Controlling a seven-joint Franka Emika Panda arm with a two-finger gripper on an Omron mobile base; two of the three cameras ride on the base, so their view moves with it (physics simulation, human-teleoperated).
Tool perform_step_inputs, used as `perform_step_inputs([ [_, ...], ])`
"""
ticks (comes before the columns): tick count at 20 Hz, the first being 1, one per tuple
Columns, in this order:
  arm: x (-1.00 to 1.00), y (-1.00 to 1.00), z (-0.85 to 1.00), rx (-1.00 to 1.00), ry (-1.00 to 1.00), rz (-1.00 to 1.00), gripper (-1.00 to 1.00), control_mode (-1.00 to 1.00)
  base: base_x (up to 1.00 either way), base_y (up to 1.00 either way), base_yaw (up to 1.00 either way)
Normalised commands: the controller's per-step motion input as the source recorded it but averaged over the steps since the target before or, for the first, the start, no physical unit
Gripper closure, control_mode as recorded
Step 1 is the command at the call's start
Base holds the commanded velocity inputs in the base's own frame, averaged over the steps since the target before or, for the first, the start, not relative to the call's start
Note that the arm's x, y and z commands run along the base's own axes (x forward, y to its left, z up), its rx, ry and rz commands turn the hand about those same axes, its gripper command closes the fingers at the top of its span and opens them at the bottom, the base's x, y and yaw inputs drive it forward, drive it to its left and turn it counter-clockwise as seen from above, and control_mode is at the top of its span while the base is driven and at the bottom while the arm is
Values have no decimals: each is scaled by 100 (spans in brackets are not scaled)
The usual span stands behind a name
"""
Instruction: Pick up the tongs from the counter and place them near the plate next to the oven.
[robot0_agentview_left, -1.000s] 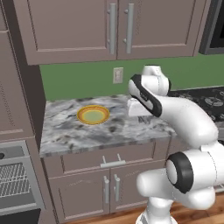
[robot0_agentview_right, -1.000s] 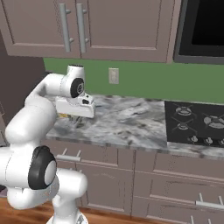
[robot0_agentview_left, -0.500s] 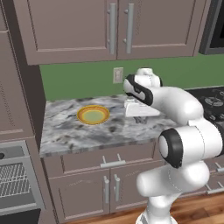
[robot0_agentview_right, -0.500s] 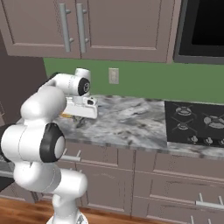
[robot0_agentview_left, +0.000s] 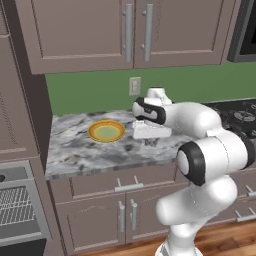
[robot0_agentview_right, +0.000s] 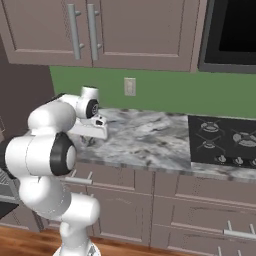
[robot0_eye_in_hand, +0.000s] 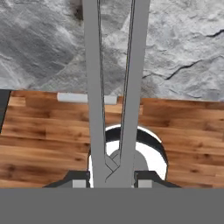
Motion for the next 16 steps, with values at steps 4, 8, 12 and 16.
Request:
perform_step_inputs([
  [4, 57, 25, 3, 0, 0, 3, 100, -100, 0, 0, 0],
  [8, 55, 2, -12, 0, -2, 10, 100, -100, 0, 0, 0],
  [12, 18, 0, -30, 0, -7, 18, 100, -100, 0, 0, 0],
  [16, 1, 0, -9, 0, -13, 22, 100, -100, 0, 0, 0],
])
